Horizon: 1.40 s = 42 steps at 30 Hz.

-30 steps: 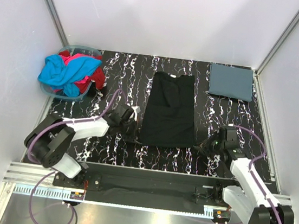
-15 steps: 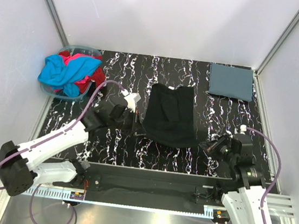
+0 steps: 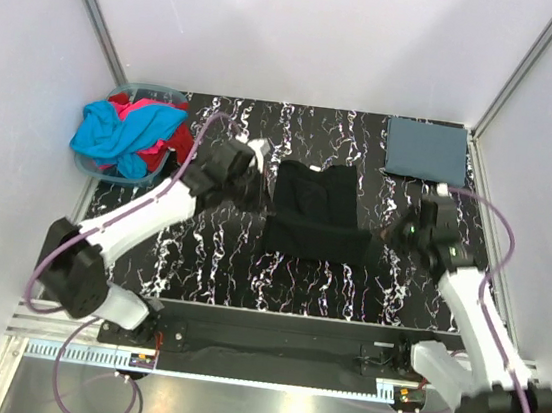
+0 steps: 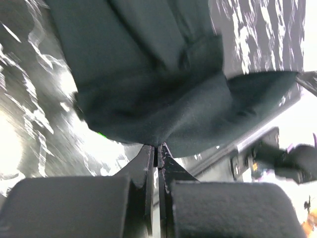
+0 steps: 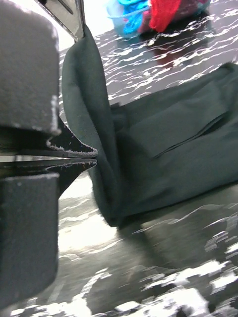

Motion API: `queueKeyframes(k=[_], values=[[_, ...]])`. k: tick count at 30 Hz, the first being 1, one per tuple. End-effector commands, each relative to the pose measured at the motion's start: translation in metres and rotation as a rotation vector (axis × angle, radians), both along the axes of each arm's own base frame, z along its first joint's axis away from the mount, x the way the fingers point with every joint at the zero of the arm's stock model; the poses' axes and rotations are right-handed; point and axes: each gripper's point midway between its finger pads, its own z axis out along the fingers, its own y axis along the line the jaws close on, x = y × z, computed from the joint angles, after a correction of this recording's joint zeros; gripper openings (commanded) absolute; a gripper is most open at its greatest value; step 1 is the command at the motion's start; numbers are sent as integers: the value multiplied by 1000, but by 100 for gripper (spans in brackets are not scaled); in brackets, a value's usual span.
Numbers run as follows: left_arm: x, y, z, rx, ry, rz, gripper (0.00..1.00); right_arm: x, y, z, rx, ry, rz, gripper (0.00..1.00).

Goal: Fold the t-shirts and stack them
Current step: Fold the tshirt

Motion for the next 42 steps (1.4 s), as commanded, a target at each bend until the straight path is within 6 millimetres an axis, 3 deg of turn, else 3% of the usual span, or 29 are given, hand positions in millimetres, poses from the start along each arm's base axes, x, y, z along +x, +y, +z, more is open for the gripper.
queueKeyframes(k=[1, 2, 4, 5, 6, 7, 8, 9, 10, 11, 13, 14, 15, 17, 18, 19, 21, 22, 23, 25, 26, 27, 28, 30, 33, 35, 38, 39, 42], values=[[47, 6, 24, -20, -74, 21, 0, 65, -2, 42, -87, -177, 32, 0], [62, 3, 28, -20, -83, 21, 0, 81, 2, 63, -86, -220, 49, 0], [86, 6, 41, -38, -100, 35, 0, 107, 7, 50, -108, -164, 84, 0], [95, 6, 42, -38, -108, 34, 0, 122, 7, 65, -114, -195, 82, 0], [107, 6, 29, -20, -79, 41, 0, 137, 6, 51, -129, -153, 80, 0], [124, 8, 42, -40, -104, 55, 0, 147, 5, 49, -147, -151, 90, 0], [134, 7, 41, -46, -98, 51, 0, 163, 6, 63, -147, -181, 93, 0], [145, 6, 29, -43, -71, 53, 0, 177, 6, 45, -151, -141, 105, 0], [163, 7, 42, -64, -105, 60, 0, 186, 10, 44, -140, -140, 132, 0], [174, 8, 42, -57, -121, 65, 0, 202, 13, 57, -133, -174, 143, 0], [203, 9, 24, -47, -114, 74, 0, 224, 12, 38, -132, -137, 147, 0], [219, 5, 37, -71, -152, 73, 0, 237, 11, 46, -130, -160, 143, 0], [229, 2, 32, -83, -143, 68, 0, 248, 10, 29, -125, -130, 147, 0], [257, 0, 15, -100, -125, 80, 0, 270, 9, 31, -117, -149, 150, 0], [266, 0, 10, -103, -128, 84, 0, 281, 9, 6, -113, -106, 157, 0], [281, -3, -2, -109, -128, 83, 0, 288, 11, -1, -101, -99, 170, 0], [300, -4, -5, -125, -167, 74, 0, 310, 13, -24, -80, -86, 192, 0], [312, -4, -18, -132, -163, 92, 0, 324, 14, -18, -71, -115, 198, 0], [324, -5, -16, -156, -199, 105, 0, 331, 14, -44, -62, -79, 206, 0], [339, 3, -27, -213, -185, 154, 3, 351, 17, -39, -39, -119, 224, 0], [353, 4, -28, -252, -229, 169, 8, 357, 15, -59, -26, -94, 227, 0], [360, 9, -28, -278, -245, 185, 21, 361, 15, -61, -15, -97, 232, 0], [363, 8, -35, -307, -237, 203, 23, 370, 14, -54, -14, -122, 228, 0], [372, 2, -28, -365, -311, 175, 28, 377, 6, -63, -24, -120, 214, 0], [370, -2, -18, -388, -356, 136, 30, 385, -4, -52, -46, -149, 191, 0], [369, 2, -10, -373, -399, 132, 34, 388, -8, -43, -53, -171, 188, 13], [367, 14, 2, -294, -435, 140, 40, 389, -5, -23, -32, -211, 219, 47], [367, 19, 4, -270, -445, 154, 41, 389, -20, -16, -27, -219, 203, 52], [359, 23, 23, -260, -464, 142, 43, 373, -23, 4, -15, -236, 247, 63]])
